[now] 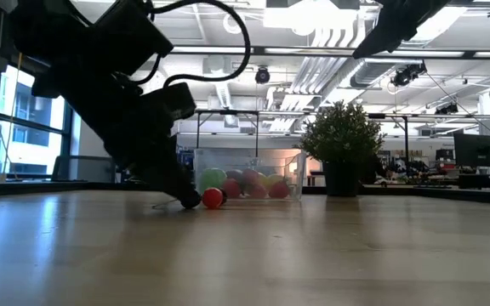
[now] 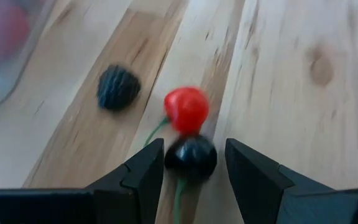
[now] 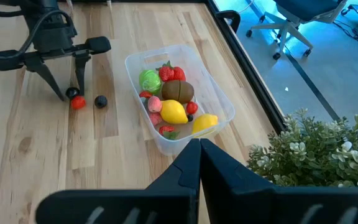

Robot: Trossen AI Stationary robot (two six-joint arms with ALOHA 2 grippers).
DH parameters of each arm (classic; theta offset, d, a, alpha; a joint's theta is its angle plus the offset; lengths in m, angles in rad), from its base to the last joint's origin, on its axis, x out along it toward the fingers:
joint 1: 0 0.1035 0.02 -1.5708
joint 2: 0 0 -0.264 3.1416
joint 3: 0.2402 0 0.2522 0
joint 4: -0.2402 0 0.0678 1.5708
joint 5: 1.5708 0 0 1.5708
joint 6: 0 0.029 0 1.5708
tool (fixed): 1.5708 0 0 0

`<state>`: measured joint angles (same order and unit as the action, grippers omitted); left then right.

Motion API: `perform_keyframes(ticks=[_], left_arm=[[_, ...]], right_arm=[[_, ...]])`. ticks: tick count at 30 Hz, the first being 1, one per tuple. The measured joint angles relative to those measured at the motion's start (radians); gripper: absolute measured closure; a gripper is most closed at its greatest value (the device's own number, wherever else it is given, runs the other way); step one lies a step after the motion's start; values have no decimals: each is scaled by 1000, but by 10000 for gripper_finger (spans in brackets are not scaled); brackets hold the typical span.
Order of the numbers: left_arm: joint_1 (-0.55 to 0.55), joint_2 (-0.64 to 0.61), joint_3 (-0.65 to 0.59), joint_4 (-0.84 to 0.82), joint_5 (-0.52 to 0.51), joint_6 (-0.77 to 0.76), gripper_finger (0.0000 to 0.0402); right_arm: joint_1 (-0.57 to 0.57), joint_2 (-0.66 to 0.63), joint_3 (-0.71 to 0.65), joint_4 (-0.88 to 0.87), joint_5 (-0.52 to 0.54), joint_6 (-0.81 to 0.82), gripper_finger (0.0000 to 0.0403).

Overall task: Pick and placing Produce into tupperware
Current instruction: Put the black cherry into the transparent bin

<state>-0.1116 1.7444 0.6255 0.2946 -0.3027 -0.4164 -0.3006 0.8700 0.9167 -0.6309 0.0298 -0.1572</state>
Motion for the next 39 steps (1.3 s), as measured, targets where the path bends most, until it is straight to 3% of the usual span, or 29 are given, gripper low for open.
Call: perform_keyframes(ticks=[19, 29, 39], left_arm=[[0, 8, 2, 4, 1, 18, 241], [0, 8, 2, 2, 0, -4, 284], [0, 8, 2, 2, -4, -8, 283]], right_arm=[[0, 0, 0, 0, 0, 0, 402], [0, 0, 0, 0, 0, 0, 402], [0, 0, 0, 0, 0, 0, 402]])
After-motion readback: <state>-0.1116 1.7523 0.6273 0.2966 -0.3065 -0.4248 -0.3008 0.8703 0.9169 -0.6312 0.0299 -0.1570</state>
